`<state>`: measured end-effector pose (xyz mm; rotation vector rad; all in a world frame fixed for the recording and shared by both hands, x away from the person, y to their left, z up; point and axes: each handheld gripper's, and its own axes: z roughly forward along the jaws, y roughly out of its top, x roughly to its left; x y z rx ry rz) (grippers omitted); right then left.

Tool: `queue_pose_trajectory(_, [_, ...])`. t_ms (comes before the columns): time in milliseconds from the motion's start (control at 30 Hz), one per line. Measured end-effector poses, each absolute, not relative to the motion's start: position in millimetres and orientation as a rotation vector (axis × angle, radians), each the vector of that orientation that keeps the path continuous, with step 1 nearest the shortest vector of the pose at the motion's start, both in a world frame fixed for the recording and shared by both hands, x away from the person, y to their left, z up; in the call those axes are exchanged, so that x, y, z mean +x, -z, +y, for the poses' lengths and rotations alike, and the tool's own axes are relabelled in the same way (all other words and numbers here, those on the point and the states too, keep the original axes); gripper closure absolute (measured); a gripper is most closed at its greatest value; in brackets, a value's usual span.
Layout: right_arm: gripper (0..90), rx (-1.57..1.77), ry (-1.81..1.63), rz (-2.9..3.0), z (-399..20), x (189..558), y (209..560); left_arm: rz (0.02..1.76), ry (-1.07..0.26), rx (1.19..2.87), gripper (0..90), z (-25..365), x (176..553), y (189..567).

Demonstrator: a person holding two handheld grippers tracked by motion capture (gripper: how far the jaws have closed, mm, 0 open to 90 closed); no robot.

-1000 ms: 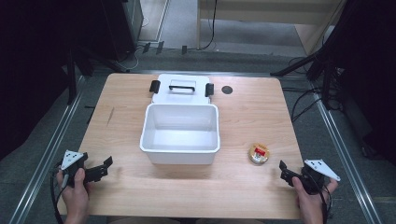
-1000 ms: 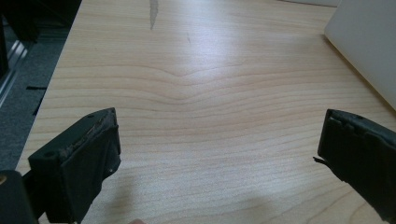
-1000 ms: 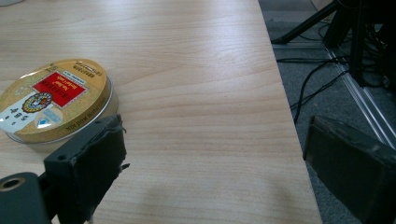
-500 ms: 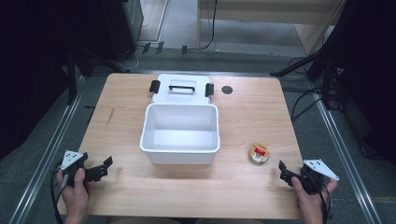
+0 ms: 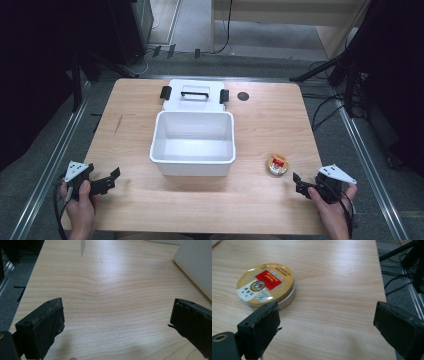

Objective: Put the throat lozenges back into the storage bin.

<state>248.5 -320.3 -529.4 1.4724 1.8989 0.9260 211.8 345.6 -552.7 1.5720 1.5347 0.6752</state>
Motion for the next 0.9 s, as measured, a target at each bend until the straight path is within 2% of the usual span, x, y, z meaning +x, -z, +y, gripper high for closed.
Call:
queue_pose_trajectory(433, [6.6,1.323,-0.700,2.221,-278.3,277.2,495.8,1.533,-0.665,1.570,0.0,346.2,211.7,552.9])
queue_pose_trajectory(900, [7.1,1.334,-0.419,2.493,-255.1,308.4,465.2,1.530,-0.658,1.579,0.0,346.6,211.8,552.7])
